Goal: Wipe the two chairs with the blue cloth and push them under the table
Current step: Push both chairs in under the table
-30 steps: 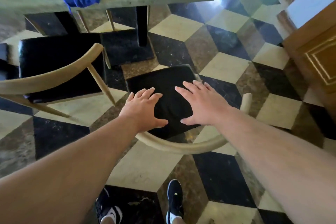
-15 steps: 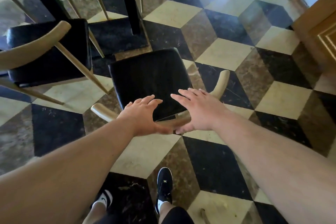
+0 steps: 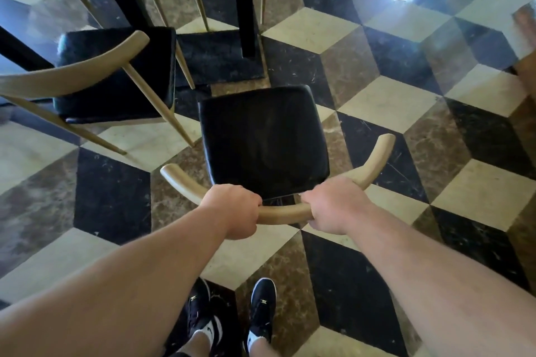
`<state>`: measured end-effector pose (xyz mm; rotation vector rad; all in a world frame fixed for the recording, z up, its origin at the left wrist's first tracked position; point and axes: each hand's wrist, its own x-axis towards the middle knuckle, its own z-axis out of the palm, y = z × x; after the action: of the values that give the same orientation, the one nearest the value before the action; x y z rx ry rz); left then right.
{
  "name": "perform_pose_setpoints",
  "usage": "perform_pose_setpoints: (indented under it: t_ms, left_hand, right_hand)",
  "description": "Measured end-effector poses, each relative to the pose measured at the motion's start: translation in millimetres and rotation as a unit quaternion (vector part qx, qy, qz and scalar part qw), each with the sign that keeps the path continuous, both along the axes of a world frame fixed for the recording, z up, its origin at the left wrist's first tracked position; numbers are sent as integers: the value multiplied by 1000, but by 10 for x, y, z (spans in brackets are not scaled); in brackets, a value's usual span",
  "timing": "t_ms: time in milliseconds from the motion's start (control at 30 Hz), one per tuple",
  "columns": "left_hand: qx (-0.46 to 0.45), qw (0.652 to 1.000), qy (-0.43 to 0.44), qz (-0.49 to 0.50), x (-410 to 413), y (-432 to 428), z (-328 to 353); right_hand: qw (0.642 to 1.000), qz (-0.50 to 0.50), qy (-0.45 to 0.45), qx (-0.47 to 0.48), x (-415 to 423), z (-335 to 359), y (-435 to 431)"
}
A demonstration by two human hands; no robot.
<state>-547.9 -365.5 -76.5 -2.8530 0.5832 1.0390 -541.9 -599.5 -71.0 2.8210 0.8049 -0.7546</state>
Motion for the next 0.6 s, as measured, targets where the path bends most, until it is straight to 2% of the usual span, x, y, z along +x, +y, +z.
perform_pose_setpoints:
  t_ms: [600]
  left_hand:
    - [-26,1000,-4,-1,989,232,-50]
  right_hand:
    - [999,-25,-26,-12,977,-140,211]
